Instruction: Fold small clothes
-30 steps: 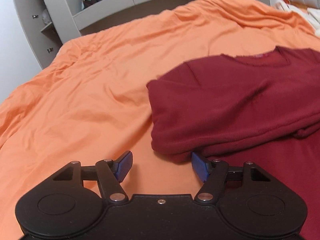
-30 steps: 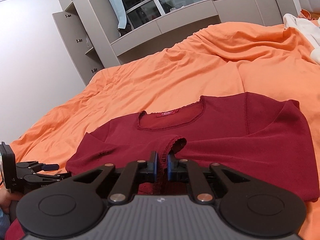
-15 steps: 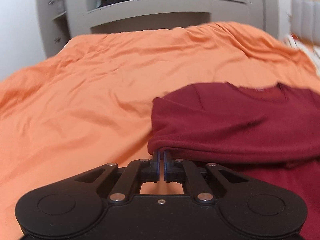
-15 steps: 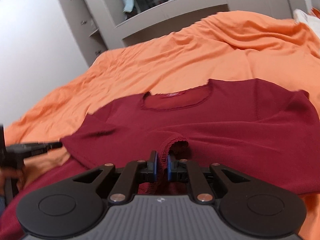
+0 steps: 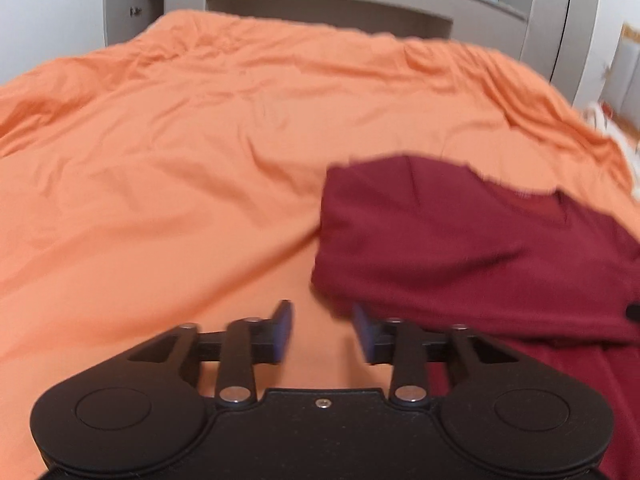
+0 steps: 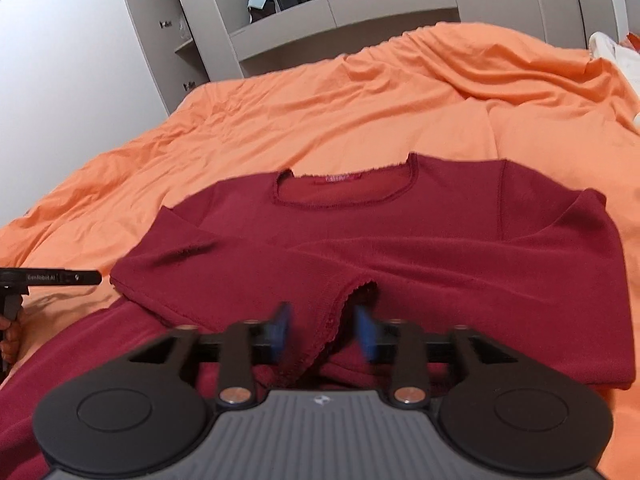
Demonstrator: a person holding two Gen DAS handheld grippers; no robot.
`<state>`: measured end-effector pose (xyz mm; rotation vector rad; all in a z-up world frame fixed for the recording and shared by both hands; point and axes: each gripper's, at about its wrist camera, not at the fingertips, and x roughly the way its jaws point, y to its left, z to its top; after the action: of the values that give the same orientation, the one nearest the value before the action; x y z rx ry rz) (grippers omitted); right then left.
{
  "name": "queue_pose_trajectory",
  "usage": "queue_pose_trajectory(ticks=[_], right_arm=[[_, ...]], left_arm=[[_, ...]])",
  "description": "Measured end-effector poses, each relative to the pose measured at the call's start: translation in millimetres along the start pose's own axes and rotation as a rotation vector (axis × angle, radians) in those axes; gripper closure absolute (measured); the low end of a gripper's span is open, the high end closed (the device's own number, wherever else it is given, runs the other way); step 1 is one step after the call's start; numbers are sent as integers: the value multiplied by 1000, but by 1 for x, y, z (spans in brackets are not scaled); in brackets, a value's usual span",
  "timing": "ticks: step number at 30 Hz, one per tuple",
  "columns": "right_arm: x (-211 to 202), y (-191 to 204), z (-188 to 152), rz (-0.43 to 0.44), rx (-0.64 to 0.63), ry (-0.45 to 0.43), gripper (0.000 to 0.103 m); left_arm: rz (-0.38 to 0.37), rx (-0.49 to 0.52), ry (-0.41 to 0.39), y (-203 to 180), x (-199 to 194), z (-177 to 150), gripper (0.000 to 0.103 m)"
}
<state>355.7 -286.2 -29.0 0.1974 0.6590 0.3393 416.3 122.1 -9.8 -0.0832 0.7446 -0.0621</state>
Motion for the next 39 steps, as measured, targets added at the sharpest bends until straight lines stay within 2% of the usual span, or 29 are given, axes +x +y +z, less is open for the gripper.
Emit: queue_pose_trajectory(ticks=[2, 3, 7, 9, 12, 15, 18, 21, 25, 30, 36, 39], right_arm=[[-1, 2, 0, -34, -17, -15, 37], [-1, 2, -1, -54, -24, -18, 31], [5, 5, -4, -153, -74, 1, 22], [10, 6, -7, -222, -110, 26, 15], [14, 7, -10, -237, -132, 50, 12], [7, 5, -9, -215, -124, 27, 8], [-9, 2, -9, -191, -103, 6, 1], [-32, 2, -12, -152, -79, -11, 0], [-69, 14, -20, -119, -87, -58, 0], [-130, 35, -60, -104, -72, -114, 0], [-197, 53, -113, -123, -12, -136, 0], [-217, 58, -135, -117, 59, -134, 0]], left_arm=[[40, -31, -22, -1, 6, 7, 35], [54, -44, -27, -1, 12, 10, 33], [114, -65, 32, -2, 36, 13, 33], [144, -55, 66, -3, 44, 12, 27], [172, -43, 94, -3, 51, 9, 23], [176, -32, 101, -4, 50, 8, 21], [144, -50, 66, -2, 36, 10, 12], [116, -67, 10, -2, 12, 10, 1], [66, -60, -51, -10, -31, 0, 1], [-34, -4, -130, -27, -88, -25, 1], [-124, -5, -160, -41, -149, -76, 1], [-142, 51, -167, -51, -171, -92, 1]])
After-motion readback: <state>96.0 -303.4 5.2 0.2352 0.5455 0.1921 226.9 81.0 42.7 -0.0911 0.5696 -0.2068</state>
